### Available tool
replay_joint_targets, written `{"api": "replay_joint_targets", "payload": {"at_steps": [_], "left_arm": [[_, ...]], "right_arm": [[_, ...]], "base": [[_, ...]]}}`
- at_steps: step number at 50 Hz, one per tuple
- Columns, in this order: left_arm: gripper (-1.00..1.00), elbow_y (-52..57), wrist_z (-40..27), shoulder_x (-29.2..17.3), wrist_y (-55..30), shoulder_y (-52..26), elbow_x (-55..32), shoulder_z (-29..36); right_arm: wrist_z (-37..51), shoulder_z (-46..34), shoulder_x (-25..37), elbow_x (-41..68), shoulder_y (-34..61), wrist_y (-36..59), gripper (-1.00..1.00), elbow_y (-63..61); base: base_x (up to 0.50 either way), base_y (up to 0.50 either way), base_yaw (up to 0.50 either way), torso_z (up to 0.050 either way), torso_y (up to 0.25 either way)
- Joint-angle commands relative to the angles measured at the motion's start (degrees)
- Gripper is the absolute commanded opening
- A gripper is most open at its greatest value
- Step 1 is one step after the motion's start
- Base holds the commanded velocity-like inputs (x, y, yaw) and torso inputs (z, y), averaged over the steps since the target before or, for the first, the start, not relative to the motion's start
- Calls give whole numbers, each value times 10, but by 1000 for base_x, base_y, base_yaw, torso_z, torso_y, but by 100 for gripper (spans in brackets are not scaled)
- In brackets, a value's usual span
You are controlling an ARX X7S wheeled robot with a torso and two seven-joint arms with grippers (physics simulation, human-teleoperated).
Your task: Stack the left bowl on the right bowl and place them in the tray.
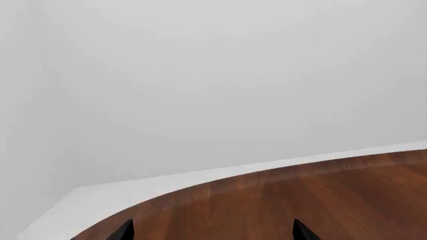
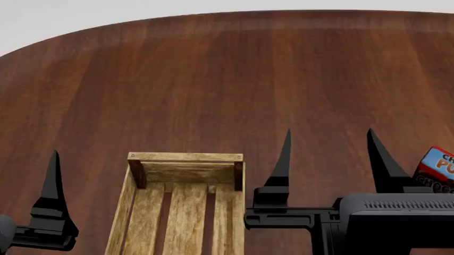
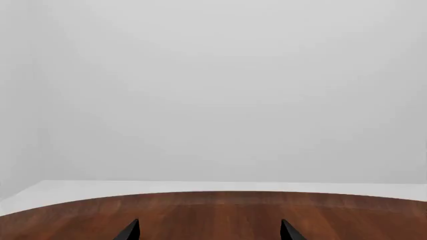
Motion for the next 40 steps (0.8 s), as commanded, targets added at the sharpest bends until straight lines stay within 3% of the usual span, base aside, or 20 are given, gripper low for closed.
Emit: {"api": "replay_joint_targets", "payload": {"at_steps": [1,24,38,40], "left_arm": [[100,-2,-2,-5,0,-1,5,8],[100,3,-9,-9,-1,1,0,7],[100,19,-34,-5,-36,-15,2,2],[100,22,-38,-5,-42,-17,5,3]], "right_arm": [[4,1,2,5,0,3,100,0],[13,-14,14,-2,5,16,100,-6],[50,20,34,44,33,165,100,-94],[67,26,43,55,57,232,100,-115]], "base": [[0,0,0,0,-250],[-1,0,0,0,-250],[0,0,0,0,-36],[0,0,0,0,0]]}}
